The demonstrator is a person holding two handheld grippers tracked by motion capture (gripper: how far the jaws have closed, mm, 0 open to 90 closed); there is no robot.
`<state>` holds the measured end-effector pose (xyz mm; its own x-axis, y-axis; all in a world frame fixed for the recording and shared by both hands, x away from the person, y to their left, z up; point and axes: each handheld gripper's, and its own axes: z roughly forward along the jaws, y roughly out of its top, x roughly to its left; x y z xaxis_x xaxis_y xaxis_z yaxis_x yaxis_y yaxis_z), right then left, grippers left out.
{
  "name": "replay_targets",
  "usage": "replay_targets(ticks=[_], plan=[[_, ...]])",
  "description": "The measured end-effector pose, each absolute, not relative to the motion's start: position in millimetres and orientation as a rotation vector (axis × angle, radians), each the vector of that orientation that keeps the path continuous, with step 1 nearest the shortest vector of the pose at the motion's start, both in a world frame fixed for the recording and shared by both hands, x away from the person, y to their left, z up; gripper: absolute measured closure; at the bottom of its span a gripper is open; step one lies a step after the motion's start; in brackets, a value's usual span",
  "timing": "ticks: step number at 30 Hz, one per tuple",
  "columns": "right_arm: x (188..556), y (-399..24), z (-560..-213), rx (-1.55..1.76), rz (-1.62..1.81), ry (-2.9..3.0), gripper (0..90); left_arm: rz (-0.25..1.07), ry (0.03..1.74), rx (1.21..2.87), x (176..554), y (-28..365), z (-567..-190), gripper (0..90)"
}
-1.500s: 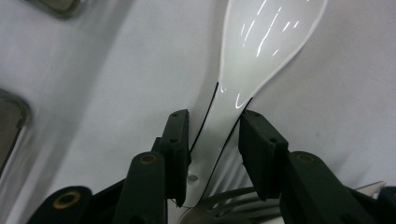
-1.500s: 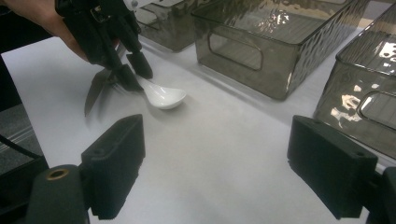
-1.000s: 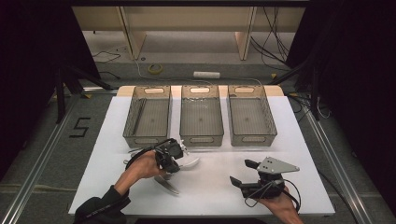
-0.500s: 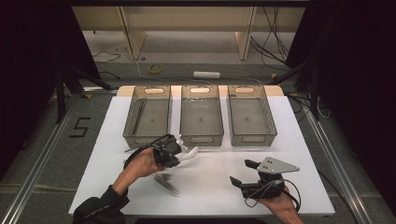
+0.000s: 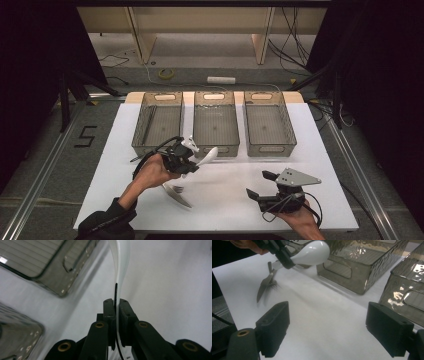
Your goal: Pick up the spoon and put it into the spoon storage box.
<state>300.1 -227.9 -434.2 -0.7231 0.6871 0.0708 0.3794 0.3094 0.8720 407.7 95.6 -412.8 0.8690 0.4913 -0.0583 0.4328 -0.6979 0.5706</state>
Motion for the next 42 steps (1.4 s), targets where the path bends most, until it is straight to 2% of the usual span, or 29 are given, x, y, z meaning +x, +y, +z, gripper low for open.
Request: replay_targets(ticks=[8,19,42], plan=[[300.3,-229.3,-433.7,0.966,1.387,2.249,20.2,0.172,0.743,2.309,414.6,102.2,-403.3,85.3],[300.6,-231.1,-433.4,0.975,1.392,2.230,20.1,0.210,0.809,2.198,425.0,106.9,-397.3,85.3],[300.8,-230.5,-433.3,0.975,1.391,2.230,20.1,0.262,0.887,2.081,458.4,100.2,-377.0,85.2]])
